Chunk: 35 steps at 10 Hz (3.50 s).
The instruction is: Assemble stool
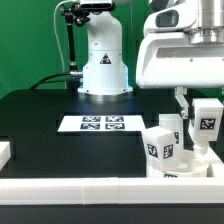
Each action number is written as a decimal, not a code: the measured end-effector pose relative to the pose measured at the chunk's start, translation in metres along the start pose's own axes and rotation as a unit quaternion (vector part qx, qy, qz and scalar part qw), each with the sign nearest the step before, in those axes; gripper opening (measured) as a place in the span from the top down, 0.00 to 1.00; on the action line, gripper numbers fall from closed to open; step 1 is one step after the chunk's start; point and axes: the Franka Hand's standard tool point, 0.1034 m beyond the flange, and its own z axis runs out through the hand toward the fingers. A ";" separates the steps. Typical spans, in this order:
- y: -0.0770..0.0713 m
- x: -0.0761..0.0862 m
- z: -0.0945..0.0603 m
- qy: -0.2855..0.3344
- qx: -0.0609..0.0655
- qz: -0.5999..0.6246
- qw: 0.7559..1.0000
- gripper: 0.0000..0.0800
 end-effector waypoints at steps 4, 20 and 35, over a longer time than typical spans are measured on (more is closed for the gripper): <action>-0.003 -0.009 0.016 -0.004 -0.004 -0.006 1.000 0.58; -0.001 -0.019 0.026 0.020 -0.004 -0.012 1.000 0.58; 0.010 -0.004 0.000 -0.011 -0.003 -0.007 1.000 0.19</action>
Offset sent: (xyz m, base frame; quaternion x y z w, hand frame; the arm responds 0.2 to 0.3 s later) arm -0.0017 0.0024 -0.0113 -0.0218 0.0190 -0.0042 0.9996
